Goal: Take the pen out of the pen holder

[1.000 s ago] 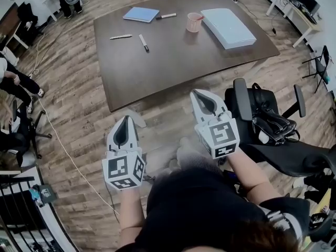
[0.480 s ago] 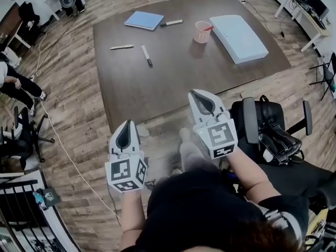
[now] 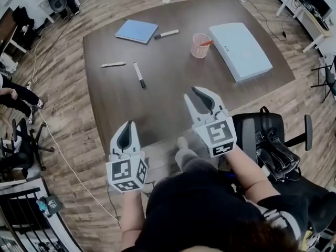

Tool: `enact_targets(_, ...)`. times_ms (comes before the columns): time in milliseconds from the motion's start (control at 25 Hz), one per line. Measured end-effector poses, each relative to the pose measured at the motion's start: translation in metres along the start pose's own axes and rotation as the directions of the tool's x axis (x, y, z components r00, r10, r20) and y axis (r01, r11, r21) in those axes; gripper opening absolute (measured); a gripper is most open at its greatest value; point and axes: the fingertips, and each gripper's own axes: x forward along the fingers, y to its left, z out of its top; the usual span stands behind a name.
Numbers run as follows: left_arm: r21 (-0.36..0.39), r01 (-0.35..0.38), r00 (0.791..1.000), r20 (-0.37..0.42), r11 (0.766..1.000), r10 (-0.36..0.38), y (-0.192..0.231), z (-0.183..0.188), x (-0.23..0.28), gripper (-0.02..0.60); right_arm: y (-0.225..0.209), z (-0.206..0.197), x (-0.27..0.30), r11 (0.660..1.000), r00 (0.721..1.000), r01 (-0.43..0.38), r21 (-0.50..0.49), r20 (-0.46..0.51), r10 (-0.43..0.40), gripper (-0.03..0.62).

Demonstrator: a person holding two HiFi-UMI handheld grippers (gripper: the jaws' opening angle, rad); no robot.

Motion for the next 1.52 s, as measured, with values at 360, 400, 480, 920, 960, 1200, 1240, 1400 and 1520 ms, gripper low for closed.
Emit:
enact_targets(360,-0.001,0.036,0.999,-0.018,0.999,-0.036,-0.011,0.023,0.080,0.028,-0.085,-0.006,0.060,0.997,0.997,0.074,0.038,-0.020,-0.073,0.143)
enact_targets(400,-0.006,0.043,0.999,-0.020,0.999,-0.043,-0.013,0.024,0.088,0.028,-0.095,-0.008,0.065,0.996,0.996,0.085,0.039,-0.024,-0.085,0.148)
enact_targets(480,-0.013,0.056,0.998,-0.024,0.998,-0.057,-0.016,0.027,0.105,0.028,-0.113,-0.011,0.074,0.993,0.994,0.108,0.046,-0.030,-0.107,0.156)
enact_targets(920,-0.029,0.120,0.991,-0.056,0.992,-0.122,-0.031,0.032,0.191,0.028,-0.200,-0.043,0.115,0.968,0.975,0.218,0.121,-0.073,-0.210,0.164)
enact_targets(960,-0.028,0.125,0.990,-0.060,0.992,-0.126,-0.033,0.031,0.196,0.028,-0.206,-0.047,0.118,0.966,0.973,0.224,0.132,-0.078,-0.215,0.164)
enact_targets(1200,-0.029,0.135,0.986,-0.092,0.990,-0.137,-0.038,0.026,0.224,0.028,-0.239,-0.066,0.136,0.943,0.962,0.267,0.199,-0.106,-0.250,0.163)
enact_targets(1240,-0.029,0.135,0.986,-0.096,0.990,-0.137,-0.038,0.025,0.227,0.028,-0.243,-0.068,0.139,0.938,0.960,0.275,0.212,-0.107,-0.257,0.163)
enact_targets(1400,-0.030,0.128,0.985,-0.115,0.991,-0.131,-0.037,0.022,0.236,0.028,-0.258,-0.077,0.148,0.919,0.955,0.296,0.259,-0.116,-0.275,0.163)
enact_targets(1520,-0.026,0.123,0.984,-0.127,0.992,-0.126,-0.036,0.019,0.242,0.028,-0.265,-0.085,0.153,0.910,0.953,0.301,0.287,-0.133,-0.273,0.164)
